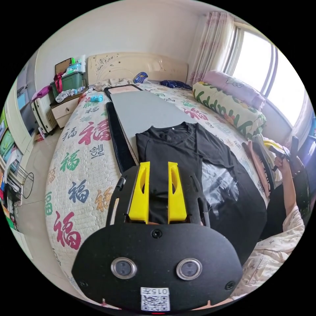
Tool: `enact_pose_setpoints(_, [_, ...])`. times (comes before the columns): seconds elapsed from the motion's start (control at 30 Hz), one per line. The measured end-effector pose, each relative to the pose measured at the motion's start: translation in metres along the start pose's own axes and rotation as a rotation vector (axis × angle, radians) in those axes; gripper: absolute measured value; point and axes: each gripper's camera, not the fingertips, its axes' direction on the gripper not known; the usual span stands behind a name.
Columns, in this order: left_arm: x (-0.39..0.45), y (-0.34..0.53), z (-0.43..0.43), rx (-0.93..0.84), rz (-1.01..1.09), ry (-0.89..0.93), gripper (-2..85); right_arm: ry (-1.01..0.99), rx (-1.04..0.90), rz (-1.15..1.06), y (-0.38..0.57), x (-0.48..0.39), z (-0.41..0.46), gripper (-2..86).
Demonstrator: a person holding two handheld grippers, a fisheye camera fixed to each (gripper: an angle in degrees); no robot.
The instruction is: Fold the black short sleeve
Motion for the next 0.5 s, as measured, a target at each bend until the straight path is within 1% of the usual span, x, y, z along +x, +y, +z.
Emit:
enact_pose_setpoints(0.1, [-0.001, -0.042, 0.009, -0.005, 0.006, 0.007, 8.7, -0.001, -0.039, -0.055, -0.013, -0.002, 0.025, 7.5])
enact_pose_setpoints(0.27, [-0.021, -0.114, 0.049, -0.047, -0.025, 0.030, 8.9, 0.004, -0.092, -0.114, -0.006, -0.007, 0.096, 8.8])
enact_pose_setpoints(0.4, [-0.040, -0.153, 0.079, -0.078, -0.056, 0.022, 9.6, -0.011, -0.075, -0.077, -0.018, 0.006, 0.131, 9.3])
enact_pose_setpoints(0.5, [-0.051, -0.182, 0.097, -0.091, -0.053, -0.015, 9.9, -0.023, -0.073, -0.035, -0.045, 0.024, 0.160, 9.4])
